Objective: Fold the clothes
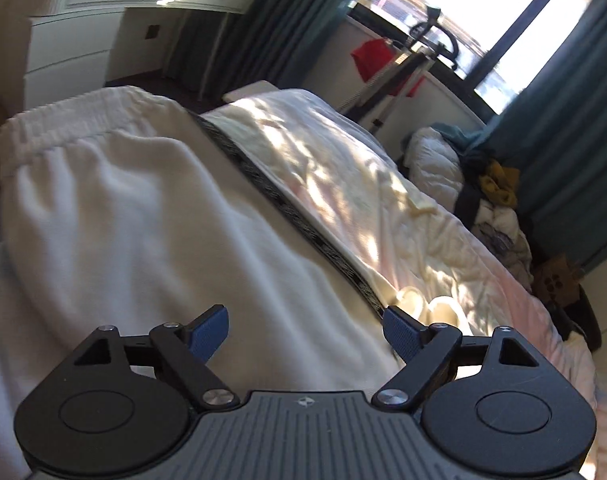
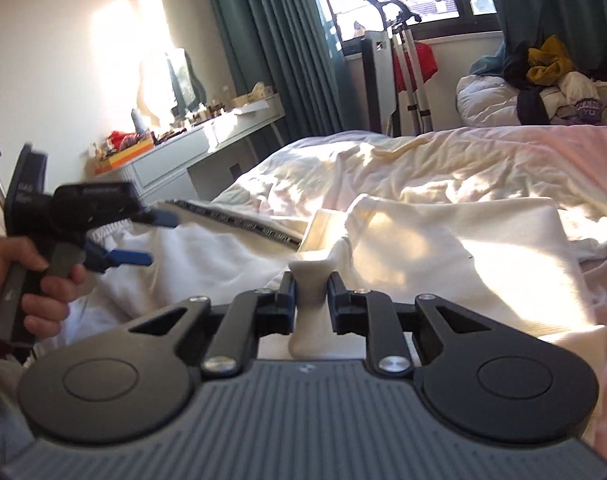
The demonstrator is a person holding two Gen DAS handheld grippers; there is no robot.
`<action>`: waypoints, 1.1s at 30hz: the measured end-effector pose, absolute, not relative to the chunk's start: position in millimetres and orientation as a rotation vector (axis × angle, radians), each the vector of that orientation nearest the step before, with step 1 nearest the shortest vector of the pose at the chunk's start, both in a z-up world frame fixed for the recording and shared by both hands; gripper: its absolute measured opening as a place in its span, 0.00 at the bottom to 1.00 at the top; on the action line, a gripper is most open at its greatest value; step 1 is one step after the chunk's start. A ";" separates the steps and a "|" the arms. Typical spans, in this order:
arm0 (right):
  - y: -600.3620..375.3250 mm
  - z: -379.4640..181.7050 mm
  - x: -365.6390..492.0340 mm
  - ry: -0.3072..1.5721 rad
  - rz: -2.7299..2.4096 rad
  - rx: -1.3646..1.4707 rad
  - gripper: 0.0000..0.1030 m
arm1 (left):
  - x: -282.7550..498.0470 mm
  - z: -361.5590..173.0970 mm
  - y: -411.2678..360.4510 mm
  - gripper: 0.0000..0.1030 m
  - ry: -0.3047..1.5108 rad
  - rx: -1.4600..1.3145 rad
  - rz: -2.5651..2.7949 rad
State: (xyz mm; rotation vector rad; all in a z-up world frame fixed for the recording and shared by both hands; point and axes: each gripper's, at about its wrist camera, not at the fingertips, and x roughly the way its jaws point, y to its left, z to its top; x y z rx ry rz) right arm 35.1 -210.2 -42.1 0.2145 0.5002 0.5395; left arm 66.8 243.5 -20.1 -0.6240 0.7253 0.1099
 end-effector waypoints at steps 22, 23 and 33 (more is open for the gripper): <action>-212.3 -99.8 63.5 0.622 0.254 0.136 0.20 | 28.6 -71.7 356.4 0.86 0.510 -1.052 0.311; -210.7 -96.9 61.2 0.595 0.254 0.122 0.20 | 30.8 -75.1 359.7 0.86 0.502 -1.067 0.313; -216.1 -111.5 73.9 0.685 0.287 0.196 0.18 | 42.4 -65.4 360.7 0.14 0.405 -1.025 0.363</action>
